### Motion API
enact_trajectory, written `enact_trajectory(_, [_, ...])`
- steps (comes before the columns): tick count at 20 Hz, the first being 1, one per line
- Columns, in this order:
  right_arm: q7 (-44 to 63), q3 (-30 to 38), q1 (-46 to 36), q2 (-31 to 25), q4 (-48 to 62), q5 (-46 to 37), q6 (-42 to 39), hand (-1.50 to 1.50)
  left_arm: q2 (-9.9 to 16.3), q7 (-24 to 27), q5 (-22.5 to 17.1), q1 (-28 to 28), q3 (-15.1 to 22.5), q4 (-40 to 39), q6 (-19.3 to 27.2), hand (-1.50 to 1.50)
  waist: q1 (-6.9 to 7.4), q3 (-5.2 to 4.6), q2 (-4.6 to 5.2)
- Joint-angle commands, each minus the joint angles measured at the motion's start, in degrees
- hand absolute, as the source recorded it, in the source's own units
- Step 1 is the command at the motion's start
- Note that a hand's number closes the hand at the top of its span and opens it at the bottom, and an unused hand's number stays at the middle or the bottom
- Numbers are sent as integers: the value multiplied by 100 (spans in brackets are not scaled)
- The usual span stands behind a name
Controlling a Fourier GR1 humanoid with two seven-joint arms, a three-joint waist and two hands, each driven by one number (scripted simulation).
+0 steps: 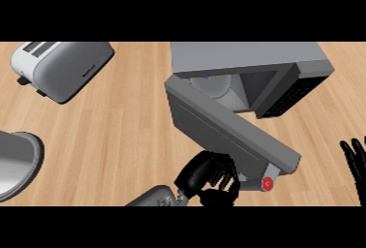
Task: Pick up the milk, place it into the microwave and close the microwave
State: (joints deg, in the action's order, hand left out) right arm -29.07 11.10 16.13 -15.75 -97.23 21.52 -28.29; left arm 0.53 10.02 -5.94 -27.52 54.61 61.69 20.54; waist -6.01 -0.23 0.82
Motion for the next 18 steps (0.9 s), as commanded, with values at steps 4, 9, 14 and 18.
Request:
enact_trajectory(4, [347, -97, -154, -146, -485, 231, -82, -150, -50, -44, -699, -994, -105, -436, 712, 150, -444, -19, 100])
enact_trajectory(9, [346, 40, -206, -324, -642, 268, -130, -150, -51, 745, -1383, -1042, -579, -66, 1295, -150, -713, -51, 166])
enact_trajectory(14, [462, 16, -350, -361, -712, 587, -240, -150, -52, 1030, -1817, -1445, -696, -318, 1496, -150, -890, -25, 228])
enact_trajectory(18, [633, -17, -490, -449, -704, 768, -282, -150, -52, 1171, -2061, -1772, -761, -524, 1608, -150, -1020, -20, 306])
